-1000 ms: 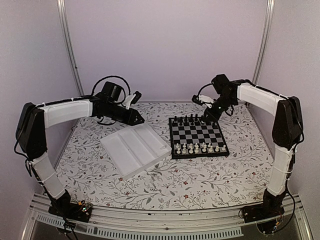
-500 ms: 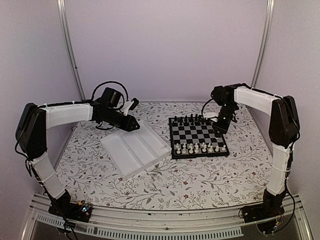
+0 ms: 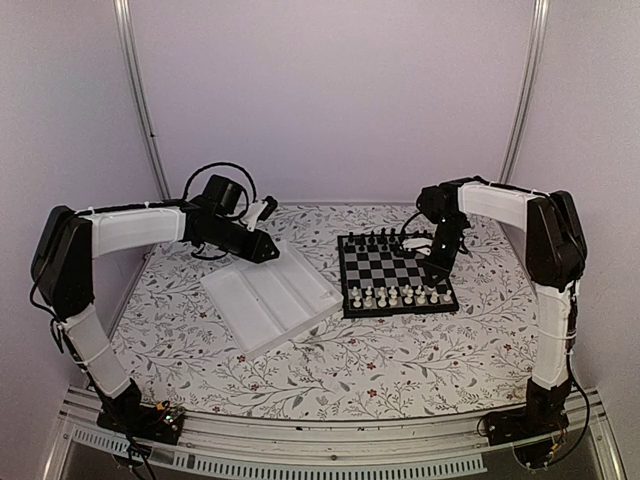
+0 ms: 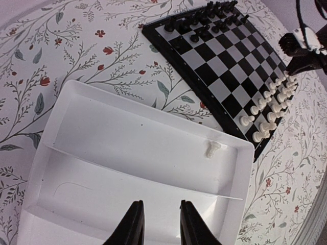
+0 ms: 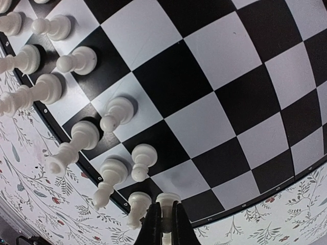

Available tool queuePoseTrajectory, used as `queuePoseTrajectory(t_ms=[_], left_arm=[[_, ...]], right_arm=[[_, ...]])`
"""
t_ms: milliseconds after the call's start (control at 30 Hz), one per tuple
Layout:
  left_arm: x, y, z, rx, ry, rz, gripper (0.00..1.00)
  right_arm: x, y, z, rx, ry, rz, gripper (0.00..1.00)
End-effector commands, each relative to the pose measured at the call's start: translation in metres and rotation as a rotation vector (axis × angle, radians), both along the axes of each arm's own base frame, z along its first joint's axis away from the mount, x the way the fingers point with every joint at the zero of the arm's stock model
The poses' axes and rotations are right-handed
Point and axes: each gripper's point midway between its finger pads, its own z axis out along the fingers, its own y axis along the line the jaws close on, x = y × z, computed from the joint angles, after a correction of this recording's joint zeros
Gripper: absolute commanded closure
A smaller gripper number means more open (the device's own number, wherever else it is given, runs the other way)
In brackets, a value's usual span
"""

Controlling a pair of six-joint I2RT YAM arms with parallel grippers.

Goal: Set up the chess pieces on the board
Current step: Place the chess piece on the chessboard.

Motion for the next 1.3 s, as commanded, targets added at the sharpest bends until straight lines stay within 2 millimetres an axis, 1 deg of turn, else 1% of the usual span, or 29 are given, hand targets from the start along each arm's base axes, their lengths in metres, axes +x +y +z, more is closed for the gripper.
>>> queuePoseTrajectory(t_ms=[0,367,800,900,967,1067,1167,1267], left_arm=[[0.002,0.004,-0.007,0.012,0.01,0.004,0.74],[0.001,0.003,-0.012,0.015,0.025,0.004,0.74],[0.0,0.003,-0.013,0.012,0.032,0.005,0.74],[-0.001,0.002,-0.014,0.011,0.037,0.001,0.74],[-0.001,0.002,-0.014,0.011,0.037,0.001,0.74],[-0.001,0.002,-0.013,0.008,0.037,-0.001,0.74],[-0.002,0.0,-0.012,0.0,0.036,-0.01,0.74],[-0.007,-0.007,-0.007,-0.018,0.026,-0.041,0.74]], right_arm=[[0.0,0.006,-0.011,0.015,0.028,-0.011,0.96],[0.001,0.007,-0.021,0.014,0.043,-0.016,0.93],[0.016,0.004,-0.023,-0.014,-0.015,-0.031,0.9],[0.016,0.005,-0.023,-0.011,-0.013,-0.032,0.86],[0.017,0.005,-0.021,-0.009,-0.018,-0.032,0.83],[0.019,0.007,-0.012,0.006,-0.03,-0.037,0.79],[0.023,0.012,0.005,0.033,-0.059,-0.042,0.75],[0.027,0.013,0.024,0.05,-0.096,-0.046,0.72]])
